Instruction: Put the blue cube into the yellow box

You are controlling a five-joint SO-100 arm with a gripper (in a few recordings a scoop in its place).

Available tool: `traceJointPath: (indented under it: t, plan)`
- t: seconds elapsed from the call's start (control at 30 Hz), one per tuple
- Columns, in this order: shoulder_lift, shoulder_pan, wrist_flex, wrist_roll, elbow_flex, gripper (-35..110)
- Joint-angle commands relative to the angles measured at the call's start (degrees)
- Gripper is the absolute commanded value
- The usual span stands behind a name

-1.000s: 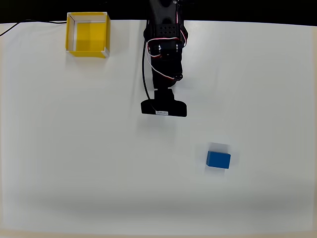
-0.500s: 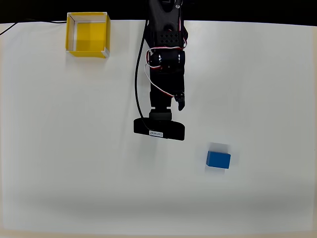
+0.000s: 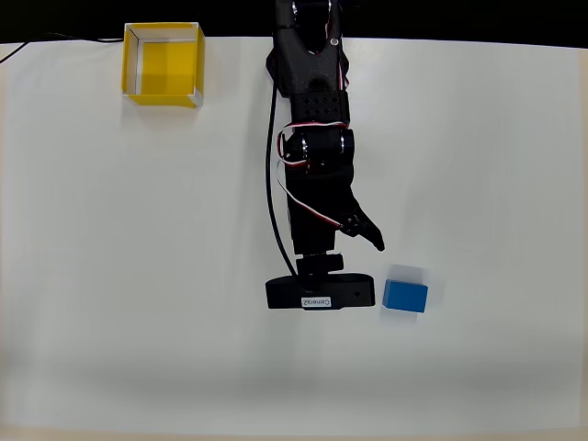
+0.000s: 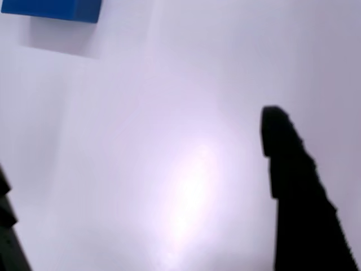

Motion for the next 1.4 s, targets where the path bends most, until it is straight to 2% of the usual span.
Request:
traceJointPath:
  t: [0.0,0.23,0.5,0.77,0.9,1.13,1.37]
  plan:
    - [-2.90,-1.85,3.87,-4.13,-17.40,56]
    - [-15.91,-1.05,2.37,-12.39,-31.64,59]
    - [-32.17,-1.49,6.24,-13.18,-50.63,58]
    - [-43.68,-4.31,12.04,-13.89,-64.51,70]
    - [-49.22,-5.98,16.00,-14.85,-71.10,71]
    - [-54.84,-8.00,19.42,-19.60,-76.29,70]
    - [-57.22,-10.46,21.53,-15.38,-77.70,70]
